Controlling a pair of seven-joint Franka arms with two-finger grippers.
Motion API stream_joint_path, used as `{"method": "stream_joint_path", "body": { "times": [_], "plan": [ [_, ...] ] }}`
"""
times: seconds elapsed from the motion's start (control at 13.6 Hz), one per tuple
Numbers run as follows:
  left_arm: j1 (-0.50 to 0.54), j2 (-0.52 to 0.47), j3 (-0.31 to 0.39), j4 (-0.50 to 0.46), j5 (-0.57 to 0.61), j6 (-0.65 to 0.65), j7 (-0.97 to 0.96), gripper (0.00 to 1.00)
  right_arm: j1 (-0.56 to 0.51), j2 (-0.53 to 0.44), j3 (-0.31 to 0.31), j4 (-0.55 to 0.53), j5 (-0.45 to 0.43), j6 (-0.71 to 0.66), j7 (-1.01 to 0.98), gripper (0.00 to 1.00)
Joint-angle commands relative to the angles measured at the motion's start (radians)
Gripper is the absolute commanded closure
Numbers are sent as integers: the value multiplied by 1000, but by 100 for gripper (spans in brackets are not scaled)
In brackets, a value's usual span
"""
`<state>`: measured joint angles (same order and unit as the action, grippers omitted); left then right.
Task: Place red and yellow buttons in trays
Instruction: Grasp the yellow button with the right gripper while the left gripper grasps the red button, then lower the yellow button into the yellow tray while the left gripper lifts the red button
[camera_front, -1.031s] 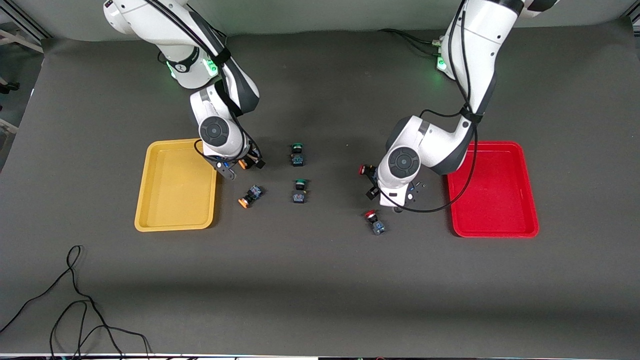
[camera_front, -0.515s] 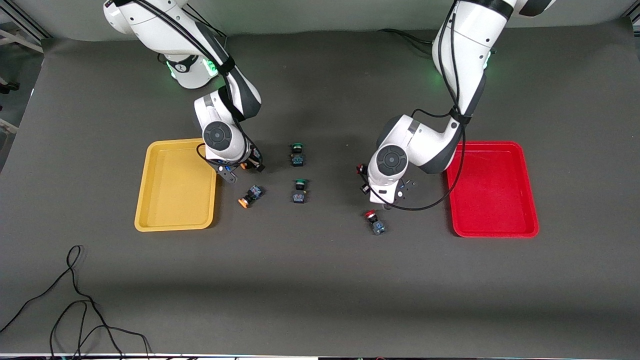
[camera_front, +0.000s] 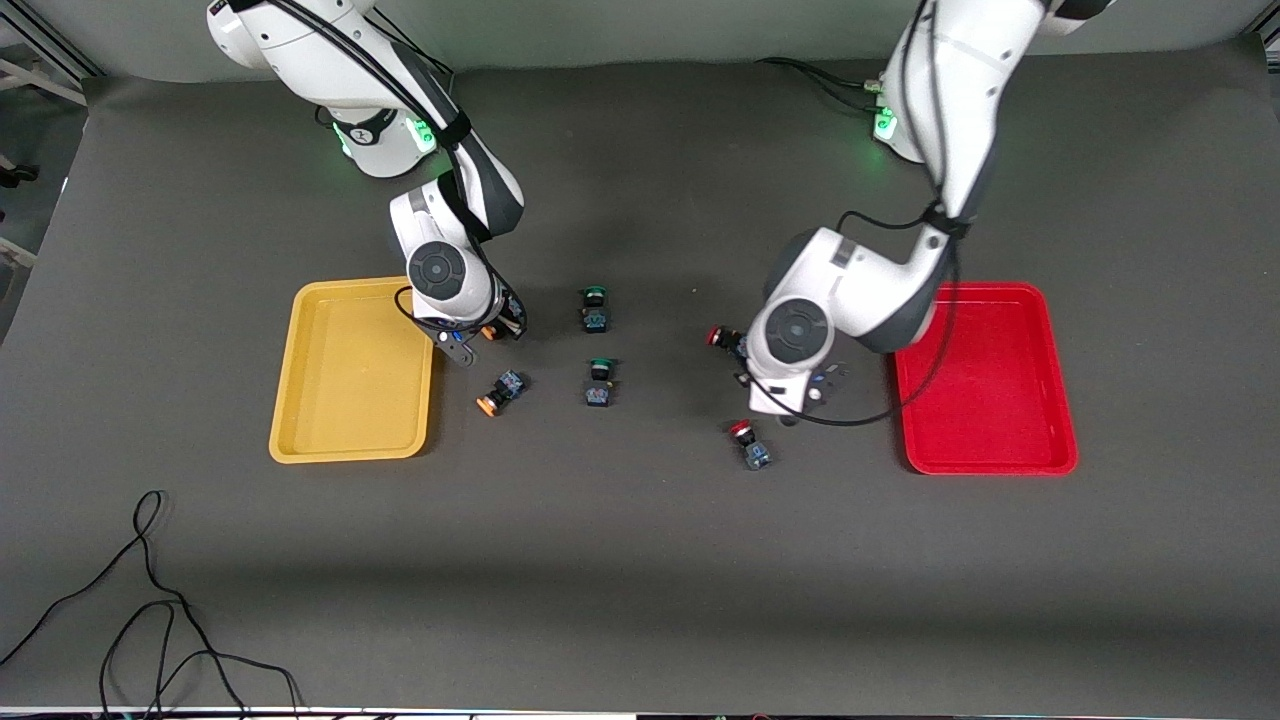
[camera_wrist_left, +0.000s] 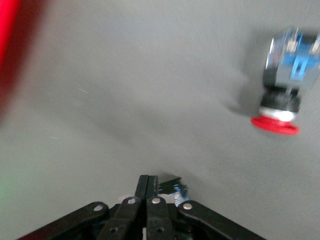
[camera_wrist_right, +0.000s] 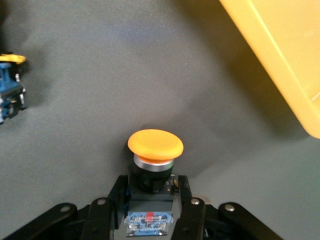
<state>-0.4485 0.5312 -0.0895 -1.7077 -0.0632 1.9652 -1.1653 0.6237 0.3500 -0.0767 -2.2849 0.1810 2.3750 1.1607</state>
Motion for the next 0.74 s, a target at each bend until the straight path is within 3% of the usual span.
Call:
{"method": "stream_joint_path", "body": {
  "times": [0.0, 0.15, 0.29, 0.52, 0.66],
  "plan": [
    [27, -8, -7, 30, -26, -68, 29, 3, 11, -106, -49, 39, 20, -159, -4, 100],
    [1, 16, -13, 16, -36, -24, 24, 2, 11, -120, -87, 102, -9, -285, -38, 100],
    [-24, 21, -15, -62, -55, 99, 21, 2, 11, -166, -153, 88, -119, -316, -88, 100],
    [-91, 62, -15, -110, -57, 233, -69, 3, 11, -227, -282, 18, -137, -326, -269, 100],
    [-99, 79, -15, -113, -57, 257, -77, 6, 11, -230, -317, -22, -137, -309, -309, 100]
  ]
}}
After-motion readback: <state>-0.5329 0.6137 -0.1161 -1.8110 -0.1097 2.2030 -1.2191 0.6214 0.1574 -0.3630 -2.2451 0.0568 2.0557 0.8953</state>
